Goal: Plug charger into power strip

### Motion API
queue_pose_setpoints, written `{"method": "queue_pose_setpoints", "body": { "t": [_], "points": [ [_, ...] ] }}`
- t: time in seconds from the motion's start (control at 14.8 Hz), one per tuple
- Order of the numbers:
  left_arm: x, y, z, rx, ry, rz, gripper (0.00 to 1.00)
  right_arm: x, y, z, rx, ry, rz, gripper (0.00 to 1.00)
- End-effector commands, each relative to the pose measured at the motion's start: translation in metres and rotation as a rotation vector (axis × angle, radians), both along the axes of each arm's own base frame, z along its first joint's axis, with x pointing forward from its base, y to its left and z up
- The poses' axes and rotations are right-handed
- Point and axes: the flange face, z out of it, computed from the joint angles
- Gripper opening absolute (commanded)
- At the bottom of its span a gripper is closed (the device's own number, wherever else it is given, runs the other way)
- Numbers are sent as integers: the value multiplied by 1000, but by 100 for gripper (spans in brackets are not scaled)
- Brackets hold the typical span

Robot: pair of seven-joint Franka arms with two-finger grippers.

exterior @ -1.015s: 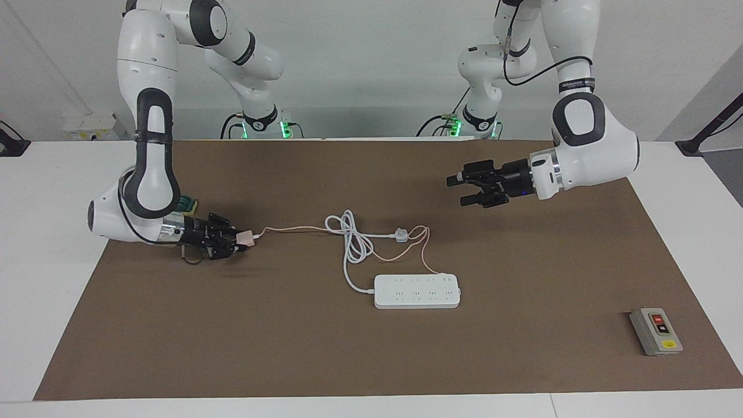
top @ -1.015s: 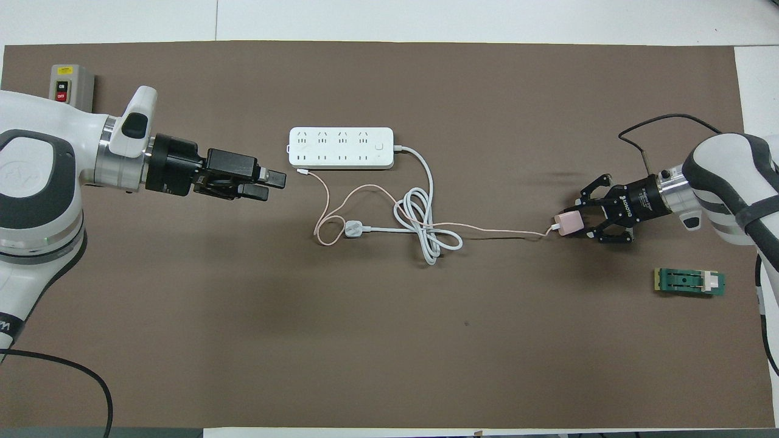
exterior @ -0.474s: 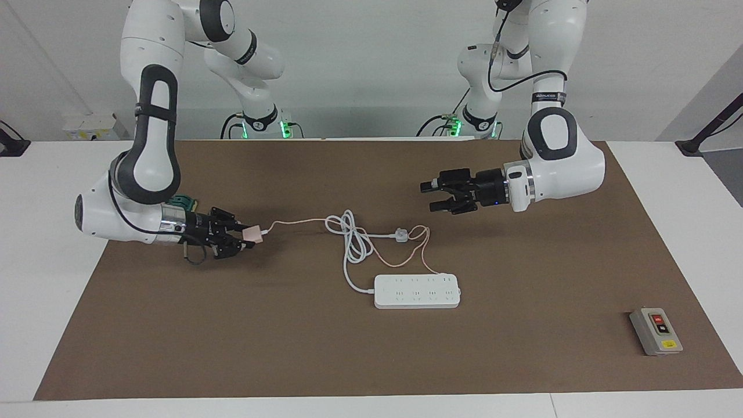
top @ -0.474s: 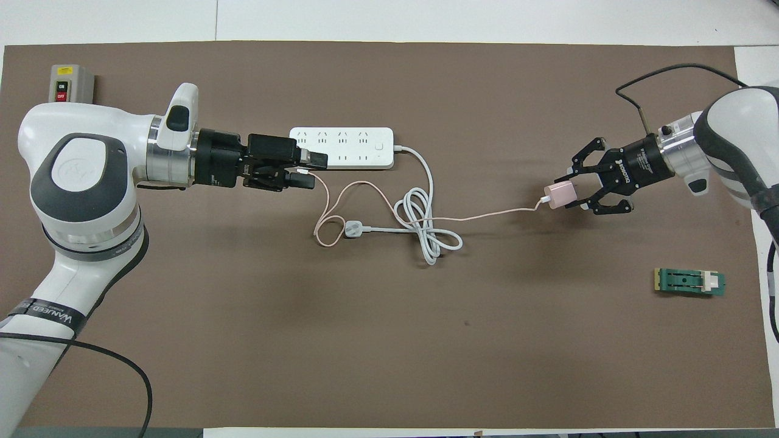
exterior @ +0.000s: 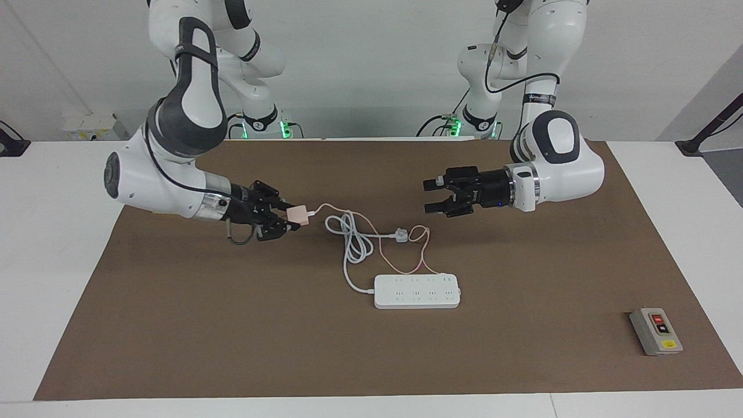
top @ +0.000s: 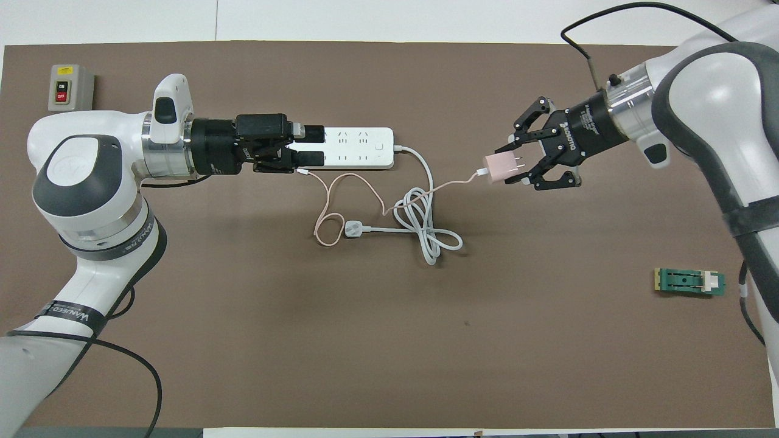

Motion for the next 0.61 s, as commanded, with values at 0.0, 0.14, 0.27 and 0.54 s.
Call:
{"method": "queue_pose_setpoints", "body": {
  "t": [0.0,0.14,0.27,0.54],
  "points": [
    [9,-9,-18,-30,-50,51,100,3,51,28,14,23,-57,0],
    [20,-12,-30,-44,-70,77,100,-4,95,36,4,18,-65,0],
    [28,-14,-38,-75,-56,92,100,-8,128,38,-3,-3,-97,0],
    [18,-40,-39,-94,-86,52,100,-14,155,40,-9,-11,-127,0]
  ]
}}
